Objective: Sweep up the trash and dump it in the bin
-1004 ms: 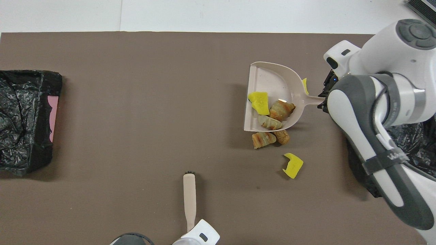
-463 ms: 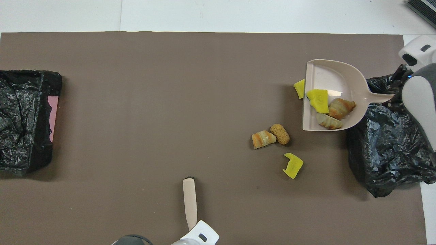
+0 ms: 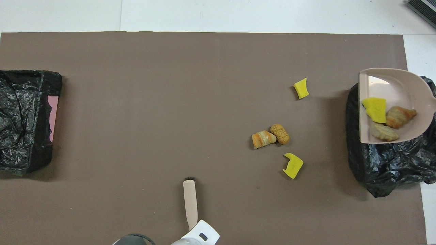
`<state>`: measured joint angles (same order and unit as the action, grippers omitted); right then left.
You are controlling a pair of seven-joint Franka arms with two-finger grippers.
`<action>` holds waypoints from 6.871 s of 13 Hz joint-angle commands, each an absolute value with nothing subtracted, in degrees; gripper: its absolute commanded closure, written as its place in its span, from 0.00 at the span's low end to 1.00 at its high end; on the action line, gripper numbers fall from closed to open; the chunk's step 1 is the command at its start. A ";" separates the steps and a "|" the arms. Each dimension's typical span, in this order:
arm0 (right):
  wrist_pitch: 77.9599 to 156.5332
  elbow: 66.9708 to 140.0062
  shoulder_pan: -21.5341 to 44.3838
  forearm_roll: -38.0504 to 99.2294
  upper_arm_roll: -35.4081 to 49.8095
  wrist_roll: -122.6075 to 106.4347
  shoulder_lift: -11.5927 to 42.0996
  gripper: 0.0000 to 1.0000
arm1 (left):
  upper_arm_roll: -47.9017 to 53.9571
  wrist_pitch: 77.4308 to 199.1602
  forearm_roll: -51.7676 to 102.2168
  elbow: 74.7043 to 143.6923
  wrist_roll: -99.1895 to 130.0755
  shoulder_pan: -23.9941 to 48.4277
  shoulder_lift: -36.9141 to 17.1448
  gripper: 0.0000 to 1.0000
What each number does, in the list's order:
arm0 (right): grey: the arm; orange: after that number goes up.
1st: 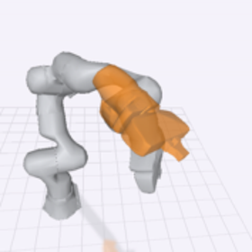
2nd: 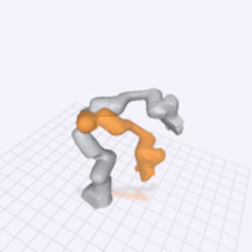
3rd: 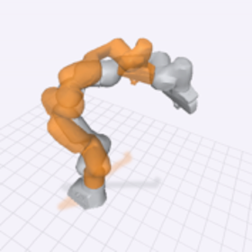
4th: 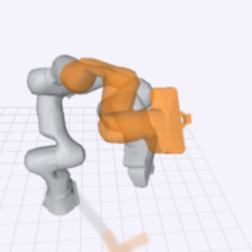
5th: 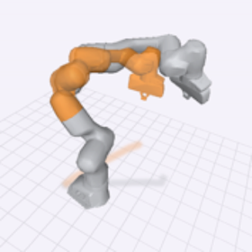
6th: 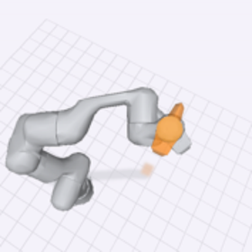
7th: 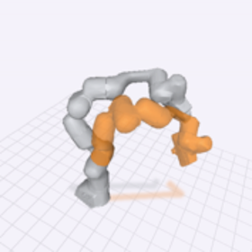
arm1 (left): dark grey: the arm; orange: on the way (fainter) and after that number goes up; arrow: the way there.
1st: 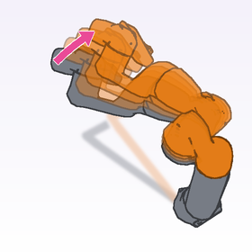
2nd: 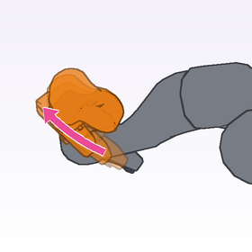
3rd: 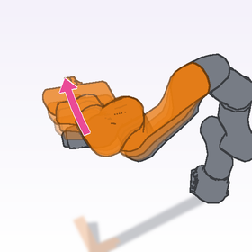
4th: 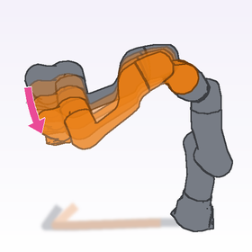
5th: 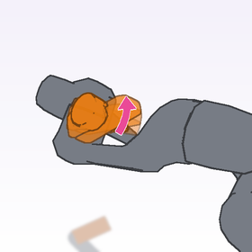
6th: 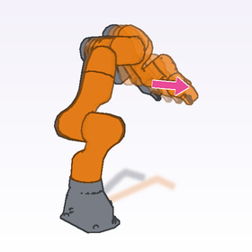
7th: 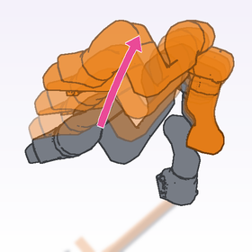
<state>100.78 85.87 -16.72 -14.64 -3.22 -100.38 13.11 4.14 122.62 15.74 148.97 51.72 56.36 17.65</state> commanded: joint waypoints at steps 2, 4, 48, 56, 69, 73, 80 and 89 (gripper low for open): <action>100.19 87.44 -19.77 -25.80 -2.46 -103.01 10.90 1.00 | 3.16 123.66 16.00 148.98 50.02 56.08 16.70 0.21; 101.68 90.07 -19.69 -33.01 -2.37 -101.87 9.41 1.00 | 3.16 123.58 13.12 144.78 49.83 53.11 13.64 0.00; 107.50 91.09 27.23 1.58 0.00 9.11 22.21 1.00 | 1.76 84.72 0.35 87.28 -6.86 1.32 3.17 0.00; 108.45 71.73 34.18 7.47 1.48 33.91 38.22 1.00 | 1.85 84.81 -0.26 86.92 -6.77 1.41 2.99 0.00; 101.33 97.18 38.83 9.75 3.78 32.69 14.17 0.00 | 2.55 92.19 -0.44 86.31 -5.89 6.13 -2.45 0.00; 112.64 113.42 44.02 11.33 3.78 34.88 5.56 0.11 | 2.55 99.47 -2.10 86.40 -2.40 14.21 -7.72 0.00; 119.70 124.44 51.59 18.79 3.78 40.08 3.69 0.28 | 2.81 115.89 -1.49 88.92 22.03 28.12 -18.63 0.00; 124.45 129.37 55.64 23.82 3.78 44.38 3.43 0.81 | 2.90 130.95 -0.97 105.82 25.48 32.07 -18.80 0.00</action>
